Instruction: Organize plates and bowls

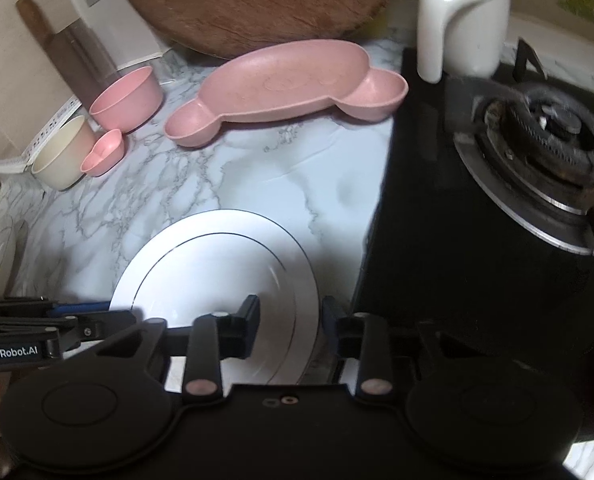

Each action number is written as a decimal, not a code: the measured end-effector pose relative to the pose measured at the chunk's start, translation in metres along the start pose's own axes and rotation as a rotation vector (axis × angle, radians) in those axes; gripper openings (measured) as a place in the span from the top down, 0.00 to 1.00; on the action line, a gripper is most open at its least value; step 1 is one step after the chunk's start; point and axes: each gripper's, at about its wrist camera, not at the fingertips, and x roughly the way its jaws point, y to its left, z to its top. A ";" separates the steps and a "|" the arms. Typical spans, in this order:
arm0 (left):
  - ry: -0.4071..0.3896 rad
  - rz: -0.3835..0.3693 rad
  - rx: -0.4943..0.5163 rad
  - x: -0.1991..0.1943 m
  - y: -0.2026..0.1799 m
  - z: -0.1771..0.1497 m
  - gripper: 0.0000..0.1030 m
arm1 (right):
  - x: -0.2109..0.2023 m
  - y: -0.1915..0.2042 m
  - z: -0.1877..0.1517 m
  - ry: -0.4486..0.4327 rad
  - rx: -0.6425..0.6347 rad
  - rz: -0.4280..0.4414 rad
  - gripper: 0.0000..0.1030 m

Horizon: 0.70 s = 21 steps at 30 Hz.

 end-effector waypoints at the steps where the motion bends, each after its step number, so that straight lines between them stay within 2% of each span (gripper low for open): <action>1: 0.004 -0.009 -0.007 0.000 0.001 0.000 0.79 | 0.000 -0.001 0.000 0.001 0.010 0.003 0.73; 8: 0.001 -0.006 -0.027 0.000 0.006 0.000 0.88 | 0.000 -0.009 0.000 0.005 0.065 0.012 0.86; 14: -0.010 0.014 -0.028 -0.006 0.008 -0.001 0.88 | 0.002 -0.003 0.000 0.012 0.055 0.024 0.86; 21: -0.071 0.043 -0.039 -0.031 0.019 -0.003 0.88 | 0.005 0.020 0.012 -0.004 -0.002 0.058 0.86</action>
